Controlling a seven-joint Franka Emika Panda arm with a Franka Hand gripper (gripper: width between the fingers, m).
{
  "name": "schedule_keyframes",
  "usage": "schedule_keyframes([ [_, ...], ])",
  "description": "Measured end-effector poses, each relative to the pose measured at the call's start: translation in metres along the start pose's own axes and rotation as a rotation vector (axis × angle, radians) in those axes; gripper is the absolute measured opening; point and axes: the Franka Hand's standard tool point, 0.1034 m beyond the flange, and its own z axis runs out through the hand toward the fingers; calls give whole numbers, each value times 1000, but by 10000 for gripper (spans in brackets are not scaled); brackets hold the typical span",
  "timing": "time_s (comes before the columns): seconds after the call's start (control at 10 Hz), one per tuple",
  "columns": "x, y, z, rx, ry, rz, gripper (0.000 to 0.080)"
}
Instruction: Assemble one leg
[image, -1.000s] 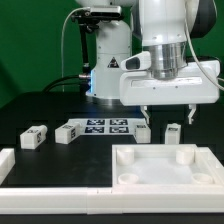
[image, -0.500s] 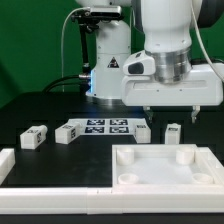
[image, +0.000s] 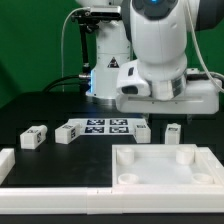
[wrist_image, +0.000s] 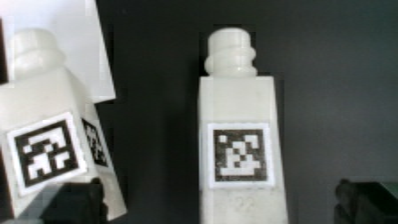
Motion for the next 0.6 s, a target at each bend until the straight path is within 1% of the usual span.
schedule_keyframes([
  [0.1,3,-4,2,-4,-69,1,649],
  [0.2,6,-7,3,-5,-69,-2,649],
  [0.3,5,-9,4,-8,-58,-6,649],
  [0.6,8,-15,15,-20,-48,-15,649],
])
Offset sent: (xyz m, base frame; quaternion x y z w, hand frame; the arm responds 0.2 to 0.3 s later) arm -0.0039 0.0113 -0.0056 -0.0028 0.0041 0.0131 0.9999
